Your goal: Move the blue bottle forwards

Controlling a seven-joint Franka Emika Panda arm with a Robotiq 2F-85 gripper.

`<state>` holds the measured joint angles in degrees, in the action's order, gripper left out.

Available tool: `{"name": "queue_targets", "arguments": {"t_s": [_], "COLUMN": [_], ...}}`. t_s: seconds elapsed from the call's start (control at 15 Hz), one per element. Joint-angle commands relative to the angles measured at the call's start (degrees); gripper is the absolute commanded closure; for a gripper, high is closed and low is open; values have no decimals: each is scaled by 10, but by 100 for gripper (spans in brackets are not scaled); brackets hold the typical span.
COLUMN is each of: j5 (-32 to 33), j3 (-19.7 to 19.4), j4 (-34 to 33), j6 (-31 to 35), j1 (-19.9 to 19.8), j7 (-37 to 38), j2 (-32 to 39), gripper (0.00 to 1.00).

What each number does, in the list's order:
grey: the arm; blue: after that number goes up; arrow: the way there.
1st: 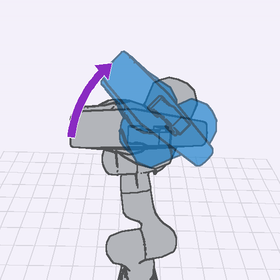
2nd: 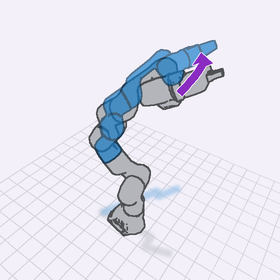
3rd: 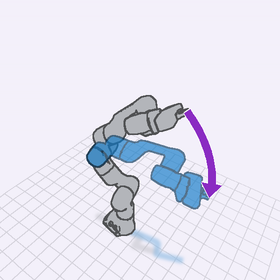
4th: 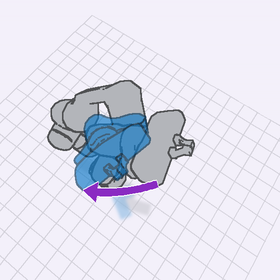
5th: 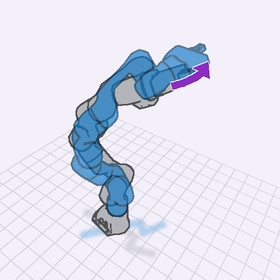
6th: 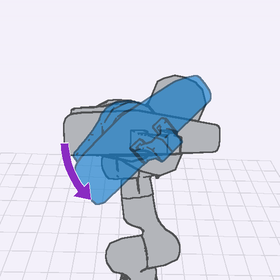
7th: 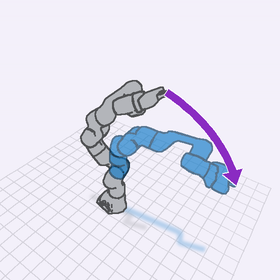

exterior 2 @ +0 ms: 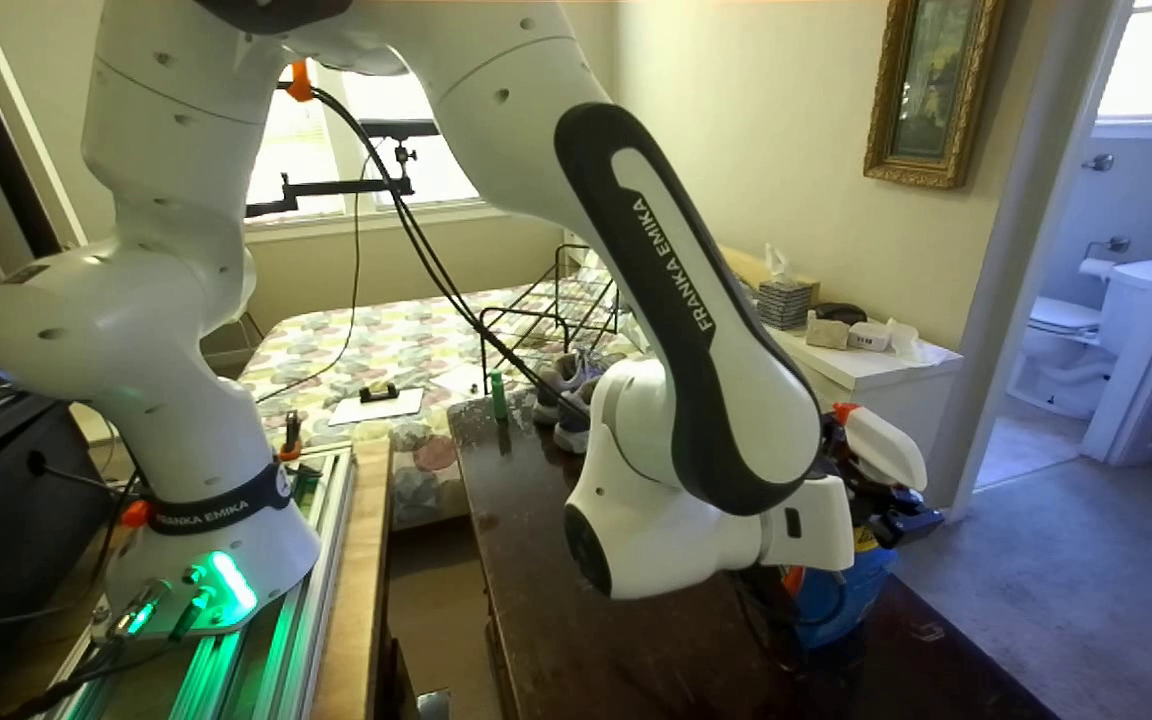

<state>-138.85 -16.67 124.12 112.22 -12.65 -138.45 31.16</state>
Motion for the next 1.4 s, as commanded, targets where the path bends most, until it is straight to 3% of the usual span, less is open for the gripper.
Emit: {"name": "queue_targets", "arguments": {"t_s": [0.0, 0.07, 0.13, 0.27, 0.93, 1.33], "j5": [5, 8, 10, 8, 12, 26], "j3": [-3, -2, -3, -3, -5, -4], "j4": [-1, 0, -1, 0, 18, 69], "j6": [7, 10, 16, 19, 52, 102], "j1": [7, 8, 11, 13, 29, 48], "j7": [0, 4, 1, -5, -8, -18], "j2": [4, 4, 4, 2, -27, -96], "gripper": [100, 100, 75, 71, 2, 0]}}
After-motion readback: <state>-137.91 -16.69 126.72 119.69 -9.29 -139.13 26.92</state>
